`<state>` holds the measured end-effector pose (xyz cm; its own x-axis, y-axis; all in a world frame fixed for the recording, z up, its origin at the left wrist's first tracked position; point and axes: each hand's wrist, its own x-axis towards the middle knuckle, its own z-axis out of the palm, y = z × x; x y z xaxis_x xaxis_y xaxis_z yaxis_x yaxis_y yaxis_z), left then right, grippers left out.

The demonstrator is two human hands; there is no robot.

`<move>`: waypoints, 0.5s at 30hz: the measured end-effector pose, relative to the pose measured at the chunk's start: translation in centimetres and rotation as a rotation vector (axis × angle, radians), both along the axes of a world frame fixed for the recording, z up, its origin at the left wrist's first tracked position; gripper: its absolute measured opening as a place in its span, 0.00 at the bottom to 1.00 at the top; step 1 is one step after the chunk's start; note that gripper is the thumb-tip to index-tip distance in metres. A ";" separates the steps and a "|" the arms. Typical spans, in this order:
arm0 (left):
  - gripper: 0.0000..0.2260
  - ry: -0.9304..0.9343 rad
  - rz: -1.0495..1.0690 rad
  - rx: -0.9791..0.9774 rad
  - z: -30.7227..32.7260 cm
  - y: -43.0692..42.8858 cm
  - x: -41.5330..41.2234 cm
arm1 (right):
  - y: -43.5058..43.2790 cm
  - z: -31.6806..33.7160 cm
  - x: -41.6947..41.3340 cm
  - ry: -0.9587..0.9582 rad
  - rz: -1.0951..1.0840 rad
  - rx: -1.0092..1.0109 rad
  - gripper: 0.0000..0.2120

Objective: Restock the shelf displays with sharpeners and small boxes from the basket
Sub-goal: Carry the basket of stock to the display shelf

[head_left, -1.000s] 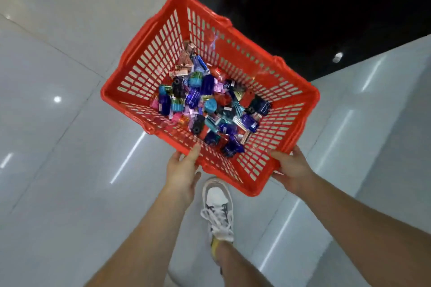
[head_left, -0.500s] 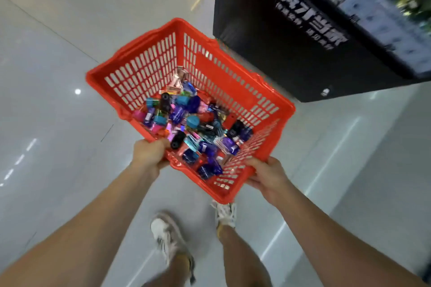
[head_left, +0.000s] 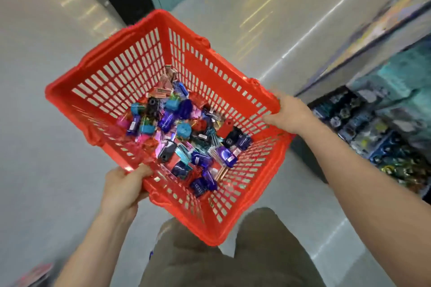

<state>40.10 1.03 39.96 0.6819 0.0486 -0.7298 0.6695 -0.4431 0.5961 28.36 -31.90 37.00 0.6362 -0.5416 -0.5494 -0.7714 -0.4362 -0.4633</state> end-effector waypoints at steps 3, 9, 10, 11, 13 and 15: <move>0.07 -0.062 -0.063 0.005 4.0 -1.8 8.2 | -3.3 5.0 6.9 0.048 0.078 0.065 0.27; 0.04 -0.237 -0.324 0.063 9.9 -11.7 22.7 | -9.0 9.4 13.9 0.012 -0.181 0.251 0.12; 0.02 -0.254 -0.364 0.081 10.8 -14.3 25.0 | -10.0 9.8 14.9 -0.045 -0.285 0.305 0.08; 0.03 -0.274 -0.402 0.091 11.4 -16.9 27.3 | -11.3 10.2 15.7 -0.097 -0.389 0.362 0.07; 0.11 -0.286 -0.478 0.096 12.1 -22.4 31.8 | -14.9 10.6 17.4 -0.166 -0.529 0.418 0.08; 0.13 -0.261 -0.532 0.096 12.5 -27.9 35.6 | -18.5 11.8 19.6 -0.217 -0.566 0.421 0.08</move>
